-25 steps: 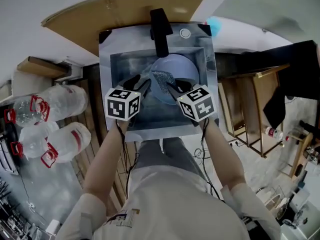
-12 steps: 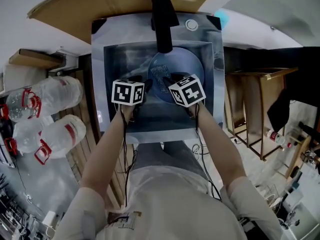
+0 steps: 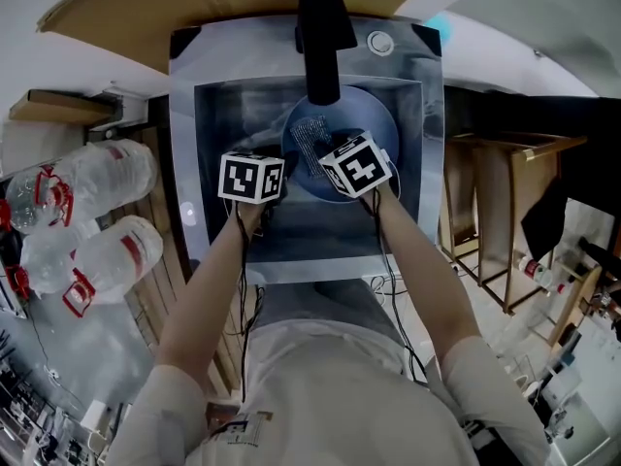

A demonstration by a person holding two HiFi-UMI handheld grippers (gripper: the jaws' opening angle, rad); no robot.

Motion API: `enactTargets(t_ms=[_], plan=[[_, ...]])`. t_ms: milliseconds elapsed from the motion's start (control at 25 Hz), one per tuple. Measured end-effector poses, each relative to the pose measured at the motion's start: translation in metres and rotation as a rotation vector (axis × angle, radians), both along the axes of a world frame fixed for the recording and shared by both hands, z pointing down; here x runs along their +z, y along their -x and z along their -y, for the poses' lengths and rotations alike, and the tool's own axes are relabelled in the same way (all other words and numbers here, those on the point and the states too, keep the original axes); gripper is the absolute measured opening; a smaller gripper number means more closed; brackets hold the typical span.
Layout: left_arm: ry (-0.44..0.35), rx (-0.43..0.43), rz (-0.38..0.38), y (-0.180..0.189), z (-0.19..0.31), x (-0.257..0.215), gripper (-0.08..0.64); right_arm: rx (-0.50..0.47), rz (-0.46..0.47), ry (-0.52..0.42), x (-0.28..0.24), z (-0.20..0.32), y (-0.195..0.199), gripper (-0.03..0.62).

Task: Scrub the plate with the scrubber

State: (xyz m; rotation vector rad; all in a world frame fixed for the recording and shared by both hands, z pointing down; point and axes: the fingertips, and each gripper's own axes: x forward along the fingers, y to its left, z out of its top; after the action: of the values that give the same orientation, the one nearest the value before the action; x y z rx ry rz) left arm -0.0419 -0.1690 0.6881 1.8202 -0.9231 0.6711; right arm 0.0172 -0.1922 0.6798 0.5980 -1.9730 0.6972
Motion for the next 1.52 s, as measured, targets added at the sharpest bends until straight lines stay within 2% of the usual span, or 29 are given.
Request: enactTargets(t_ms=[80, 240, 360, 480, 560, 680, 880, 1040, 1280, 1400, 1520], plan=[[0.002, 0.001, 0.003, -0.002, 0.0, 0.0, 0.097, -0.061, -0.055, -0.02, 0.002, 0.005, 0.005, 0.112], [-0.005, 0.031, 0.034, -0.003, -0.001, 0.0, 0.094, -0.157, -0.123, -0.089, 0.001, 0.021, 0.007, 0.112], [-0.023, 0.105, 0.075, -0.007, 0.0, -0.001, 0.106, -0.159, -0.177, -0.15, 0.002, 0.042, -0.005, 0.112], [-0.009, 0.099, 0.067, -0.002, -0.001, -0.001, 0.101, -0.139, -0.231, -0.183, 0.004, 0.059, -0.023, 0.11], [-0.026, 0.11, 0.077, 0.002, 0.001, -0.002, 0.097, -0.143, -0.276, -0.201, 0.004, 0.066, -0.036, 0.11], [-0.057, 0.127, 0.142, 0.016, 0.006, -0.001, 0.086, -0.167, -0.317, -0.183, 0.001, 0.065, -0.051, 0.109], [-0.052, 0.057, 0.157, 0.038, 0.014, -0.002, 0.055, -0.268, -0.36, -0.113, 0.0, 0.031, -0.059, 0.107], [-0.04, -0.002, 0.106, 0.038, 0.014, 0.001, 0.045, -0.348, -0.345, -0.008, -0.002, -0.014, -0.059, 0.107], [-0.036, -0.026, 0.146, 0.044, 0.012, -0.001, 0.037, -0.537, -0.205, 0.142, -0.005, -0.09, -0.014, 0.104], [-0.023, -0.035, 0.107, 0.04, 0.007, -0.001, 0.037, -0.613, -0.145, 0.145, -0.001, -0.116, 0.023, 0.107], [-0.011, -0.042, 0.096, 0.043, 0.003, 0.001, 0.038, -0.662, -0.123, 0.096, 0.003, -0.121, 0.052, 0.112]])
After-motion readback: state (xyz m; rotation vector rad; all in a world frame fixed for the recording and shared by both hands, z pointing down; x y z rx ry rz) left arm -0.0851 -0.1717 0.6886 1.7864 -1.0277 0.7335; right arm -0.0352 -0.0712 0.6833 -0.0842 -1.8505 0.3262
